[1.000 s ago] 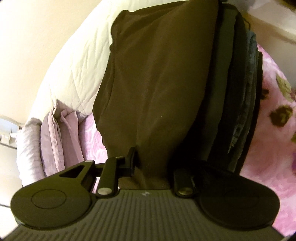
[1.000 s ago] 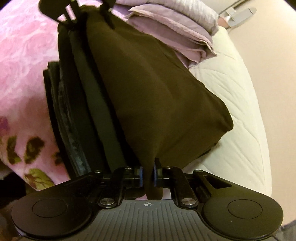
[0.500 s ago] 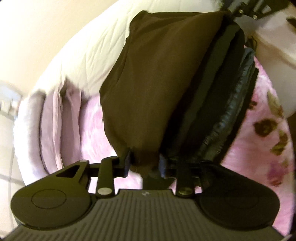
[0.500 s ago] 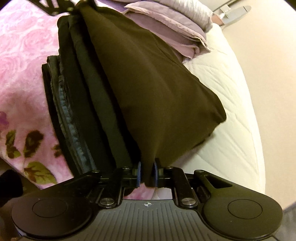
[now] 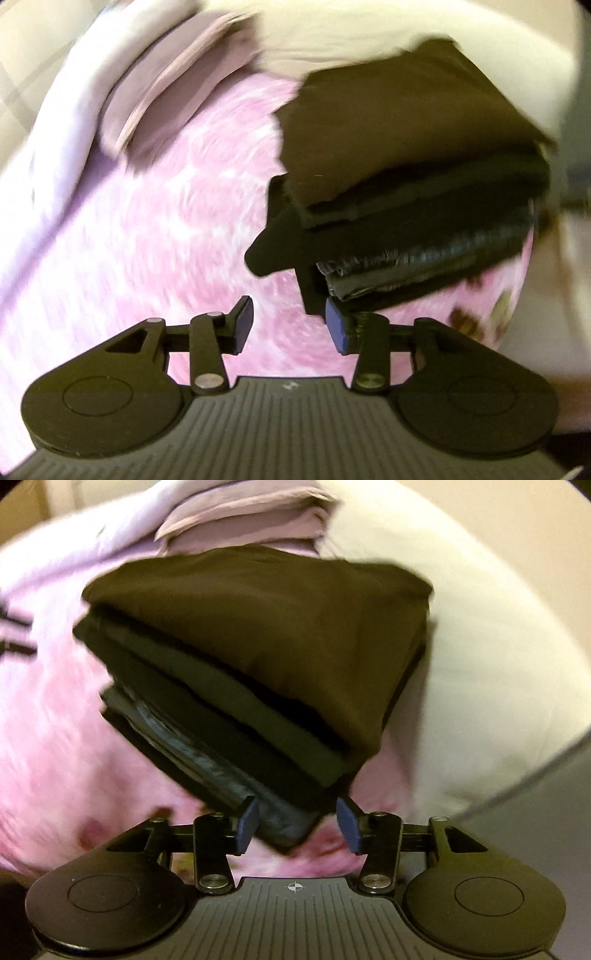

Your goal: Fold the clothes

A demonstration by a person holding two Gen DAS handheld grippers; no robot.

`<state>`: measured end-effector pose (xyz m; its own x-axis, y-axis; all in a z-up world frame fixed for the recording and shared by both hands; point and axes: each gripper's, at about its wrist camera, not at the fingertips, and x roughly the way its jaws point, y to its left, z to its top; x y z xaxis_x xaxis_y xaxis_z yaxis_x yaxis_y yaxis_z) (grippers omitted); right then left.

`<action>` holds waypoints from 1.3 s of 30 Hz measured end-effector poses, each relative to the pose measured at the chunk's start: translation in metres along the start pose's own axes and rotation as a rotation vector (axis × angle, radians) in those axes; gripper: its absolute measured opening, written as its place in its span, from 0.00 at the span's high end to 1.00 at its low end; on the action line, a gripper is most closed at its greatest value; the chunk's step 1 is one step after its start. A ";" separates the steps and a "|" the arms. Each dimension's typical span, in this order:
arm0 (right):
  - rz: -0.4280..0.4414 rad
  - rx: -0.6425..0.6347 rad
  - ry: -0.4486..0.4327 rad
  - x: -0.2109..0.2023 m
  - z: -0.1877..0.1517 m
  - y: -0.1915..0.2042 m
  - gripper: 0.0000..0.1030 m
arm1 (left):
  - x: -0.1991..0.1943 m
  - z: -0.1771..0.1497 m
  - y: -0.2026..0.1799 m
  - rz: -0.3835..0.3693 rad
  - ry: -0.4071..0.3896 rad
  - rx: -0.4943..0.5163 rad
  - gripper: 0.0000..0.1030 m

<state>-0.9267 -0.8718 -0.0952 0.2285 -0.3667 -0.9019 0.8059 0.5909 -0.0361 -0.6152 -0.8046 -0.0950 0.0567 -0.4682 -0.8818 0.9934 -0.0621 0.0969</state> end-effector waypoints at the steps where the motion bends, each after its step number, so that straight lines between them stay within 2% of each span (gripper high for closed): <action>1: 0.024 0.055 0.009 0.000 0.000 -0.004 0.49 | -0.001 0.000 0.003 -0.009 0.002 -0.046 0.59; 5: 0.079 0.251 0.024 -0.005 -0.002 -0.014 0.49 | -0.005 0.000 0.016 -0.044 0.008 -0.224 0.45; 6: 0.083 0.294 0.021 -0.007 -0.003 -0.015 0.49 | -0.006 -0.001 0.019 -0.052 0.010 -0.268 0.38; 10: 0.036 0.415 0.000 -0.028 -0.014 -0.003 0.47 | -0.023 -0.008 0.015 -0.088 0.002 -0.209 0.22; 11: 0.018 0.433 -0.011 -0.036 -0.018 0.003 0.38 | -0.028 -0.011 0.013 -0.092 -0.009 -0.172 0.20; 12: 0.000 0.451 -0.023 -0.044 -0.022 0.009 0.20 | -0.033 -0.014 0.010 -0.095 -0.021 -0.134 0.15; 13: -0.019 0.469 -0.038 -0.052 -0.026 0.016 0.15 | -0.039 -0.018 0.010 -0.107 -0.031 -0.120 0.07; 15: -0.039 0.500 -0.059 -0.067 -0.035 0.032 0.12 | -0.049 -0.029 0.013 -0.136 -0.048 -0.119 0.02; 18: -0.047 0.529 -0.085 -0.086 -0.049 0.060 0.11 | -0.065 -0.049 0.019 -0.173 -0.063 -0.156 0.02; 22: -0.092 0.534 -0.111 -0.113 -0.065 0.099 0.11 | -0.092 -0.077 0.021 -0.173 -0.092 -0.114 0.02; 25: -0.101 0.530 -0.107 -0.124 -0.075 0.126 0.11 | -0.110 -0.099 0.026 -0.210 -0.101 -0.124 0.02; 29: -0.110 0.509 -0.094 -0.134 -0.083 0.156 0.11 | -0.129 -0.122 0.029 -0.221 -0.068 -0.095 0.02; 32: -0.122 0.495 -0.098 -0.141 -0.081 0.169 0.11 | -0.136 -0.128 0.026 -0.205 -0.056 -0.087 0.02; 39: -0.134 0.453 -0.120 -0.150 -0.068 0.171 0.11 | -0.155 -0.116 0.013 -0.193 -0.094 -0.127 0.04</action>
